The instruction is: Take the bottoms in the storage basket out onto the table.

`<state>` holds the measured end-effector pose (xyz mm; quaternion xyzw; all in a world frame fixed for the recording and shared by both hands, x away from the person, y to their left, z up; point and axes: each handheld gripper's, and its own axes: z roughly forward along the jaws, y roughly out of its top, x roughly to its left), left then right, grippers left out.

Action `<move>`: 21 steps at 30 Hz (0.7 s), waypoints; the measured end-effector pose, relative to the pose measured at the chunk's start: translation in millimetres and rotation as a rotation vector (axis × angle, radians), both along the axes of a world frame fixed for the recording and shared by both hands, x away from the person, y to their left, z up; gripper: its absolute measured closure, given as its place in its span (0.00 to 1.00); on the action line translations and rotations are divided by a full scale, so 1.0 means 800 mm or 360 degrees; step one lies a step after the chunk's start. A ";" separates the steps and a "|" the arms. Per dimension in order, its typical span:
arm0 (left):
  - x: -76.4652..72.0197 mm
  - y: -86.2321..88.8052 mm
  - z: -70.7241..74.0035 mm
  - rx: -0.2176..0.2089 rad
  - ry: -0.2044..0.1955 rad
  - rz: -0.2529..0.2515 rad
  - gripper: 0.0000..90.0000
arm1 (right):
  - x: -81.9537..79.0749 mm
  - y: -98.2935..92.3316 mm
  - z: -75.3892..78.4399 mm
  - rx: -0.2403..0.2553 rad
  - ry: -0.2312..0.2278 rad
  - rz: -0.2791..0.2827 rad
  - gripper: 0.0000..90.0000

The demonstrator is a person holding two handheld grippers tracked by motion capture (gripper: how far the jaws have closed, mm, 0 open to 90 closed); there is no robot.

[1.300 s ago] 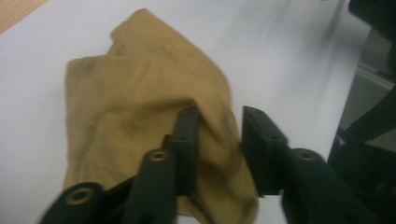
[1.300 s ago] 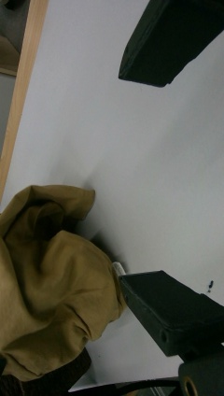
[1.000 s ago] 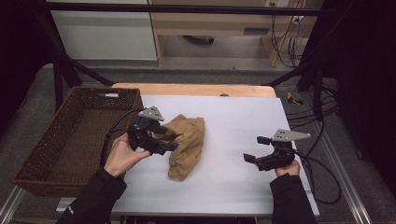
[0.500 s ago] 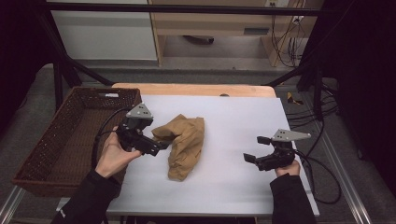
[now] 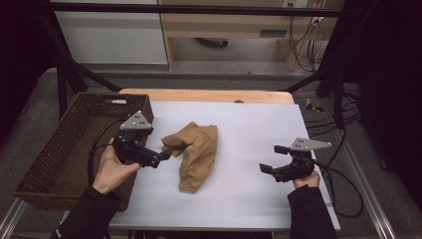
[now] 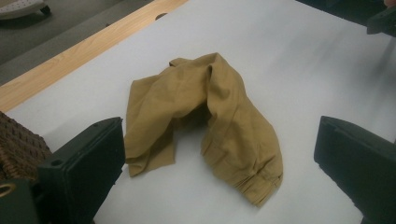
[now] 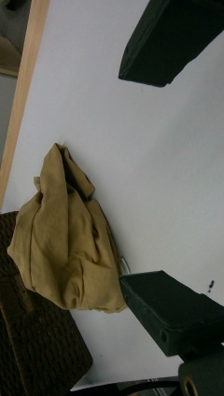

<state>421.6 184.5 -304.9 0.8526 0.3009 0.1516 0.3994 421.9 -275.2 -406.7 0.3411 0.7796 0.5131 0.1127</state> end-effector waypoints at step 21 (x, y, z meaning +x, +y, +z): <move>-0.009 0.052 -0.021 -0.0046 -0.0012 0.0106 0.02 | 0.000 0.000 0.000 -0.0003 -0.0002 -0.0003 0.05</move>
